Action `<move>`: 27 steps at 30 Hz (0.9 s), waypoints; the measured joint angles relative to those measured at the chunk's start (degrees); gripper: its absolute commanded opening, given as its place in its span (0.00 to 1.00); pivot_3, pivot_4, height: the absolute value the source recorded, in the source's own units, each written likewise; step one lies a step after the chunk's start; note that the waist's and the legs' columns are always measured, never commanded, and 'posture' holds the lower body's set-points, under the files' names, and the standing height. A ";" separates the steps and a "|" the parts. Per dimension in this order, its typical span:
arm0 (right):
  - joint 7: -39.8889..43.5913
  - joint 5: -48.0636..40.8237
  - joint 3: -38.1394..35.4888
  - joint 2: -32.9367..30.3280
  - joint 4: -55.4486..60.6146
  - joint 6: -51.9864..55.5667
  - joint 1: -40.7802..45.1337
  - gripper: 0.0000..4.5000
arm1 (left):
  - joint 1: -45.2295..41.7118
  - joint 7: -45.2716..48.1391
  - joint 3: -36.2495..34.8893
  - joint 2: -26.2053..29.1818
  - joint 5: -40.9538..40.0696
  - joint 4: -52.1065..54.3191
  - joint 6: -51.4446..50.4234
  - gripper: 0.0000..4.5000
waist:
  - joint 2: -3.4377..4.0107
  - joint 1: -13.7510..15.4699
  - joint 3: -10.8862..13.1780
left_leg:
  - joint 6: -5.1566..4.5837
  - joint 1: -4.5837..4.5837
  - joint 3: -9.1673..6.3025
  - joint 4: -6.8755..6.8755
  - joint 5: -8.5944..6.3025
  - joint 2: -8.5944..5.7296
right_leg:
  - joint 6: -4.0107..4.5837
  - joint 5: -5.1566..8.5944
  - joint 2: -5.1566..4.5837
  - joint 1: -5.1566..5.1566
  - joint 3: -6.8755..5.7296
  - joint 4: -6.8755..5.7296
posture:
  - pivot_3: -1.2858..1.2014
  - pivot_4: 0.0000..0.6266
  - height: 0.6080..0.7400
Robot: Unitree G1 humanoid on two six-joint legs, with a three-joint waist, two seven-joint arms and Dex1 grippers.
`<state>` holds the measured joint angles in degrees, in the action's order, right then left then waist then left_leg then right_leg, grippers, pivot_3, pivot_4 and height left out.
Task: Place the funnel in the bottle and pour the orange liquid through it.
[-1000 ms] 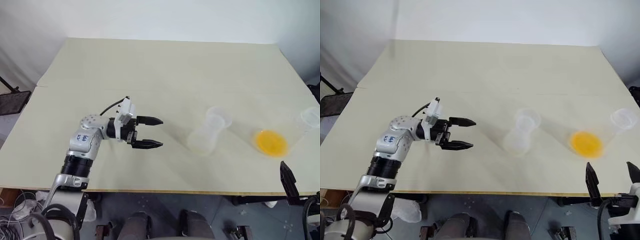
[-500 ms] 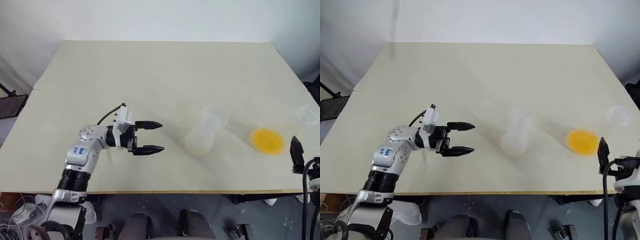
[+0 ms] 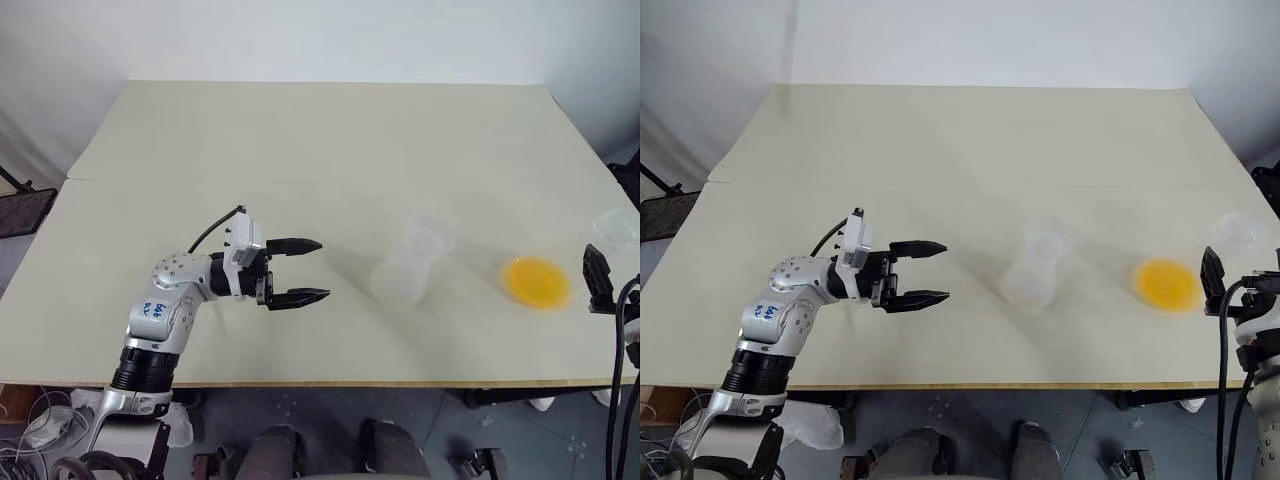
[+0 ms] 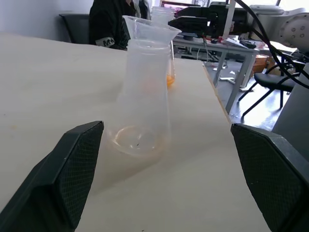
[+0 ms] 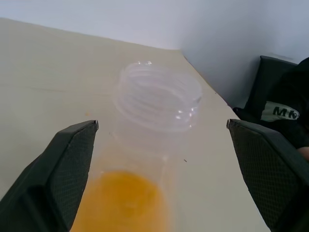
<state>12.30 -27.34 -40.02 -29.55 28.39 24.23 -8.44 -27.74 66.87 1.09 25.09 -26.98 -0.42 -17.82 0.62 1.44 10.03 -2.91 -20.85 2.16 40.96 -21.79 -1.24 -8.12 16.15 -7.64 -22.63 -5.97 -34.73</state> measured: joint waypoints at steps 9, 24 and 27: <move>2.02 0.43 1.71 -1.53 -7.00 -0.49 6.38 1.00 | 1.94 -1.45 -0.13 0.14 -0.78 2.64 -0.38 1.00 | 0.05 -0.02 0.02 | 0.00 0.00 -0.01 0.00 0.00 0.00 | 0.00 0.00 -0.01 0.01 -0.01 0.02 | 0.52 0.24 1.00; 3.16 2.99 4.01 -1.77 -15.01 -3.14 13.14 0.91 | 3.13 -2.99 -0.22 0.80 -1.10 4.26 -0.96 1.00 | 0.11 -0.08 0.05 | 0.00 -0.02 0.00 -0.01 0.00 0.02 | 0.00 0.00 0.00 0.01 -0.03 0.07 | 0.52 0.24 1.00; 3.10 3.43 4.01 -1.77 -15.22 -3.39 13.21 0.73 | 3.12 -3.00 -0.22 0.80 -1.10 4.25 -0.95 1.00 | 0.11 -0.06 0.05 | 0.00 -0.02 0.00 0.00 0.00 0.01 | 0.00 0.00 0.00 0.01 -0.03 0.07 | 0.52 0.24 1.00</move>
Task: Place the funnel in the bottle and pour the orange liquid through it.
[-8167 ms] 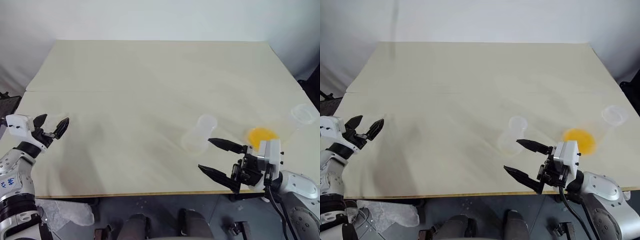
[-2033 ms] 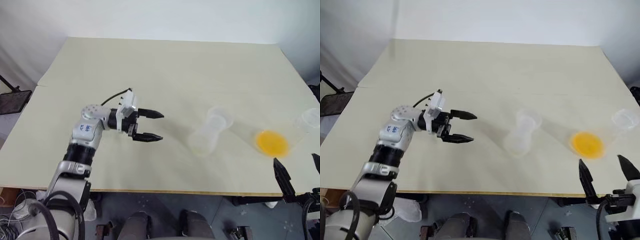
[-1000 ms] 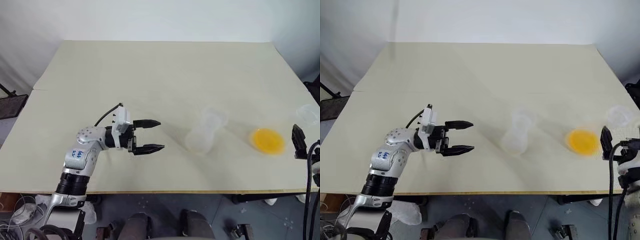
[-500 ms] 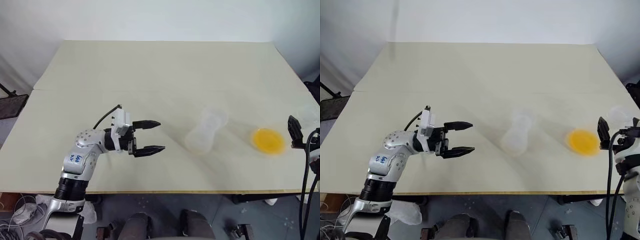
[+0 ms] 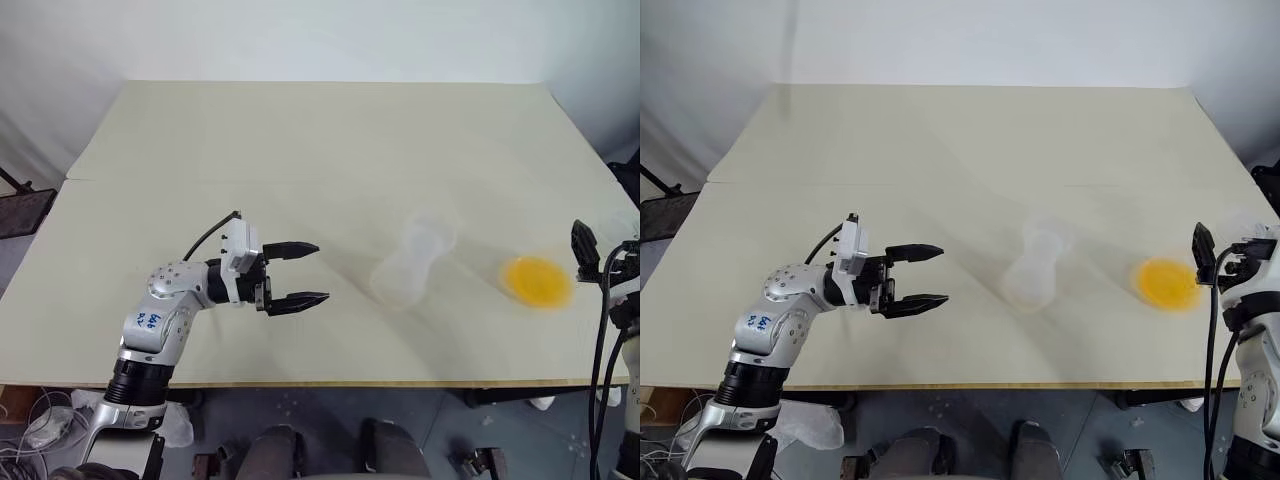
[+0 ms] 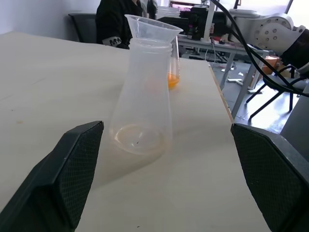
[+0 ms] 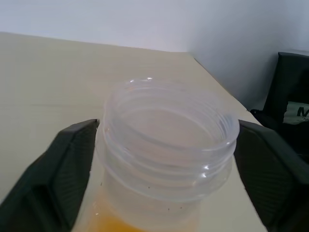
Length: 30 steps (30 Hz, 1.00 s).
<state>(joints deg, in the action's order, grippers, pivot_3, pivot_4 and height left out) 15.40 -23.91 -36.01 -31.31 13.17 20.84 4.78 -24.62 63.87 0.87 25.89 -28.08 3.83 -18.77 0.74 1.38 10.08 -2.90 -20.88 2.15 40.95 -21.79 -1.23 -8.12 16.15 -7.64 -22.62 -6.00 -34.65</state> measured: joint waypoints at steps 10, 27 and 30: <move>-0.26 -0.16 0.12 0.28 1.33 0.26 -0.25 0.62 | -2.20 0.69 0.07 -0.07 0.01 -1.78 0.67 1.00 | 0.09 -0.02 0.05 | 0.00 -0.01 0.01 0.00 0.00 0.00 | 0.00 0.00 0.01 0.00 -0.01 0.02 | 0.52 0.24 1.00; -6.81 9.65 16.51 -11.54 31.71 19.31 5.56 0.62 | -11.30 10.43 2.01 -0.95 1.38 -17.18 7.63 1.00 | 0.60 0.14 0.30 | -0.01 -0.26 0.01 0.04 0.01 -0.03 | -0.01 0.00 0.02 -0.12 -0.12 0.16 | 0.52 0.24 1.00; -6.18 13.96 20.92 -15.16 33.69 20.20 6.38 0.62 | -13.50 12.14 2.37 -1.40 1.54 -19.51 9.01 1.00 | 0.60 0.10 0.30 | -0.01 -0.28 0.02 0.03 0.01 -0.04 | -0.02 -0.01 0.02 -0.13 -0.13 0.20 | 0.52 0.24 1.00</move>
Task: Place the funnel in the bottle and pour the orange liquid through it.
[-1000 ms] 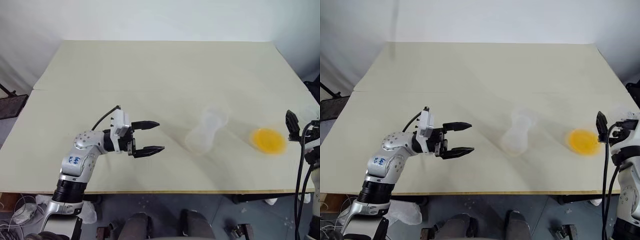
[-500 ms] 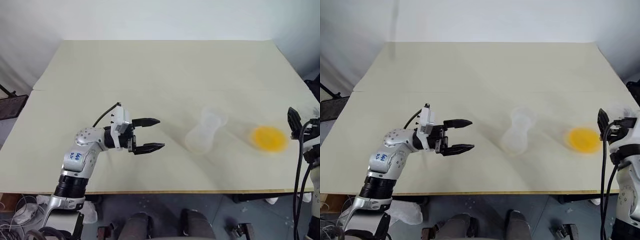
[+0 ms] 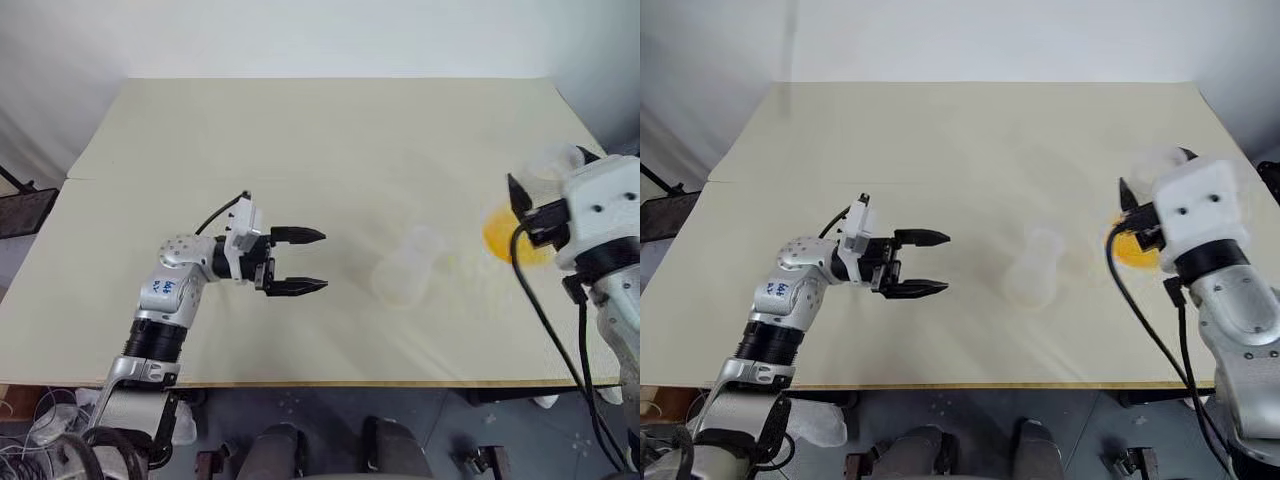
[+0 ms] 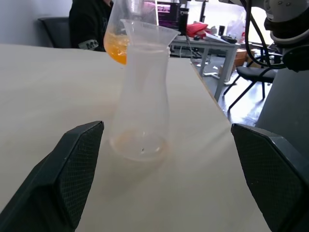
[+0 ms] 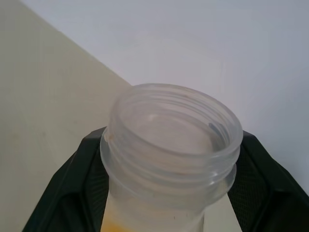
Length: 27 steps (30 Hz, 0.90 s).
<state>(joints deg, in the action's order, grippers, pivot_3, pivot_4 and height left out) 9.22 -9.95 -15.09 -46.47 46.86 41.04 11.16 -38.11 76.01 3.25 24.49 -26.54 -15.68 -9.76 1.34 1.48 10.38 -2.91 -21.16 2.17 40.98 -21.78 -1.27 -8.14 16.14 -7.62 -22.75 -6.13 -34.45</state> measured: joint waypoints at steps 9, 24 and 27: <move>7.21 11.02 6.12 -5.57 -4.81 -13.93 -2.05 0.62 | -1.76 2.13 0.31 -1.68 0.90 -3.67 1.71 1.00 | -0.15 -0.03 0.09 | -0.01 -0.02 0.05 0.00 0.01 0.02 | -0.02 -0.01 0.01 0.00 -0.02 0.05 | 0.52 0.24 1.00; 13.22 26.64 8.35 -8.43 -11.50 -31.57 -0.50 0.62 | -1.82 3.58 0.32 -2.27 1.06 -4.28 1.85 1.00 | -0.16 -0.08 0.10 | -0.01 -0.02 0.03 0.00 0.01 0.05 | -0.02 -0.01 0.01 0.01 -0.04 0.06 | 0.52 0.24 1.00; 13.34 30.02 8.65 -8.43 -12.18 -33.85 -0.05 0.62 | -1.82 3.61 0.32 -2.69 1.06 -4.28 1.84 1.00 | -0.16 -0.04 0.10 | -0.01 -0.03 0.02 0.00 0.01 0.05 | -0.02 -0.01 0.01 0.01 -0.04 0.06 | 0.52 0.24 1.00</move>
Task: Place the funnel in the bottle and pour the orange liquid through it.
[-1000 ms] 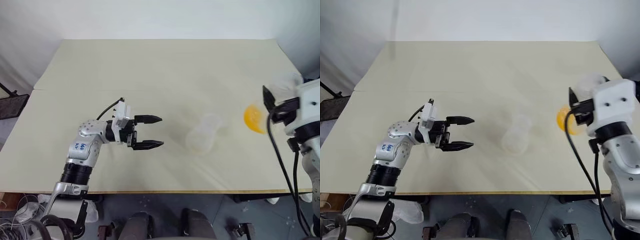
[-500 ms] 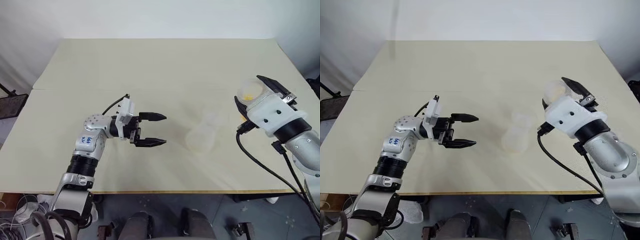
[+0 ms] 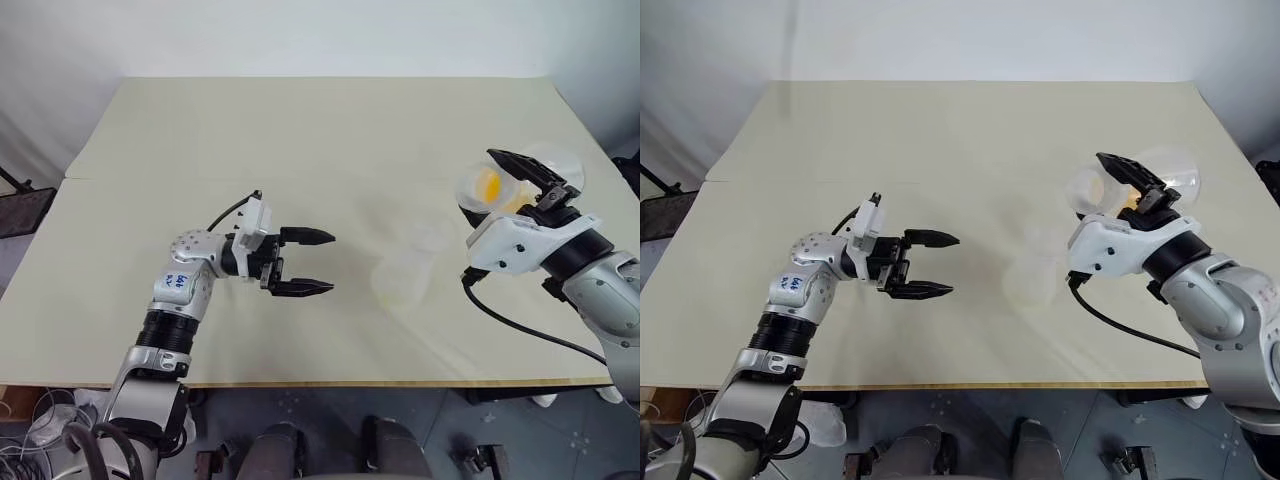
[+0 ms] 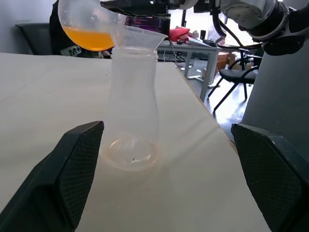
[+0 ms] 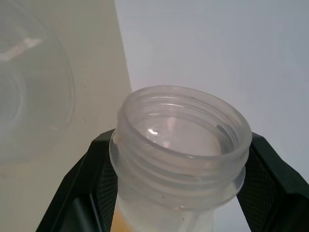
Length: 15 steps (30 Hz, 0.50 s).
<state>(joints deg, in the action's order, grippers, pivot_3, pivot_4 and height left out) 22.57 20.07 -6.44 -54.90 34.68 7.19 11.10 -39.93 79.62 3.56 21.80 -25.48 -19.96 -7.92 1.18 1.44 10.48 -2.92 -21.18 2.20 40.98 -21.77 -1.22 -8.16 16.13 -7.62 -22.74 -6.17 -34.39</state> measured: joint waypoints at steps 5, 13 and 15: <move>0.05 4.25 0.00 0.01 -1.61 -2.61 0.13 0.62 | -0.01 0.06 0.00 -0.44 0.03 -0.04 0.00 1.00 | 0.00 -0.07 0.00 | 0.00 0.00 0.00 0.00 0.00 0.02 | 0.00 0.00 0.01 0.01 -0.01 0.01 | 0.52 0.24 1.00; 0.37 10.96 0.92 -0.03 -3.01 -9.36 3.31 0.62 | -0.24 0.15 -0.01 -0.55 0.09 -0.76 0.00 1.00 | 0.00 -0.07 0.00 | 0.01 -0.01 0.01 0.00 0.00 0.01 | 0.00 0.00 0.01 0.01 0.00 0.05 | 0.52 0.24 1.00; 0.54 12.38 1.45 0.00 -3.23 -10.37 3.50 0.62 | -0.32 0.15 -0.01 -0.61 0.09 -0.76 0.00 1.00 | 0.00 -0.05 0.00 | 0.01 -0.01 -0.01 0.00 0.00 0.02 | 0.00 0.00 0.02 0.01 -0.01 0.05 | 0.52 0.24 1.00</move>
<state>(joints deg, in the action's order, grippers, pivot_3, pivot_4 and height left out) 23.11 32.45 -4.99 -54.90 31.45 -3.18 14.60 -40.26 79.77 3.55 21.19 -25.40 -20.72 -7.92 1.18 1.39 10.48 -2.91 -21.20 2.19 40.98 -21.77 -1.20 -8.16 16.13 -7.60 -22.73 -6.18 -34.33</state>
